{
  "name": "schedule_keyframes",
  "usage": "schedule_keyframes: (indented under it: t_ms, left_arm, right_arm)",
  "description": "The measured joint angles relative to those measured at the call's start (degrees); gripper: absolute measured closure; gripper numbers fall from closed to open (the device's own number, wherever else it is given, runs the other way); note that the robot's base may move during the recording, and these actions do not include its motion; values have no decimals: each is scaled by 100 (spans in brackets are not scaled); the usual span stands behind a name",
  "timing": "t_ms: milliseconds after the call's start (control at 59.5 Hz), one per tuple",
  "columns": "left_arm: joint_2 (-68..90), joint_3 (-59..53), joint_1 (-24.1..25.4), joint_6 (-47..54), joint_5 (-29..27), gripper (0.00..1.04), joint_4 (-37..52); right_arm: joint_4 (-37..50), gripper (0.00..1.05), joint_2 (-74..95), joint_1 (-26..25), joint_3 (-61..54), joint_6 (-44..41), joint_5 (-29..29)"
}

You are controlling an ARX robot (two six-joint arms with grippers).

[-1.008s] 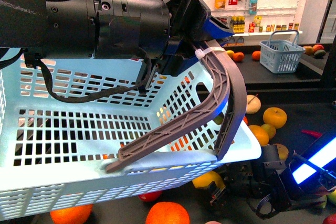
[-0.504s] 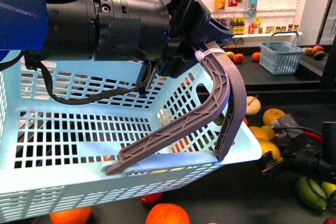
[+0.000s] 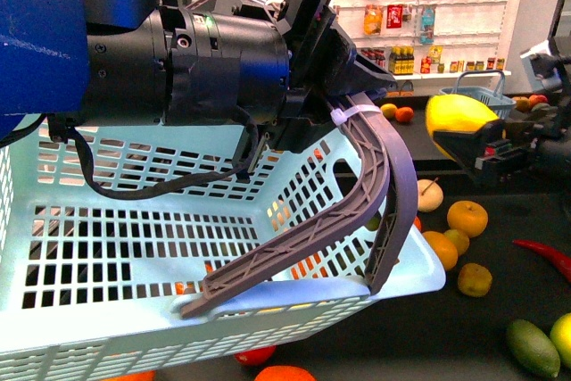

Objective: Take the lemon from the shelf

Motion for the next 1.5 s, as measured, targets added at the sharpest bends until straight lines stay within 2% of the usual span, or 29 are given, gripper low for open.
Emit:
schedule_keyframes:
  t_ms: [353, 706, 806, 991, 1142, 1277, 1411, 1495]
  left_arm:
    - [0, 0, 0, 0, 0, 97, 0]
    - [0, 2, 7, 9, -9, 97, -2]
    - [0, 2, 7, 11, -31, 97, -2]
    - [0, 2, 4, 0, 7, 97, -2]
    - [11, 2, 4, -22, 2, 97, -4]
    - [11, 2, 4, -13, -4, 97, -4]
    - [13, 2, 9, -11, -22, 97, -4]
    - [13, 2, 7, -7, -4, 97, -4]
  right_arm:
    - [61, 38, -186, 986, -739, 164, 269]
    - [-120, 38, -186, 1438, -1003, -87, 420]
    - [-92, 25, -186, 1445, -1019, -136, 474]
    - [-111, 1, -369, 1279, -1036, 4, 758]
    - [-546, 2, -1150, 905, -1204, -33, 1384]
    - [-1355, 2, -2282, 461, -1633, -308, 2221]
    - [-2197, 2, -3724, 92, -2415, -616, 2734]
    - [-2769, 2, -4706, -81, -2883, -699, 2822]
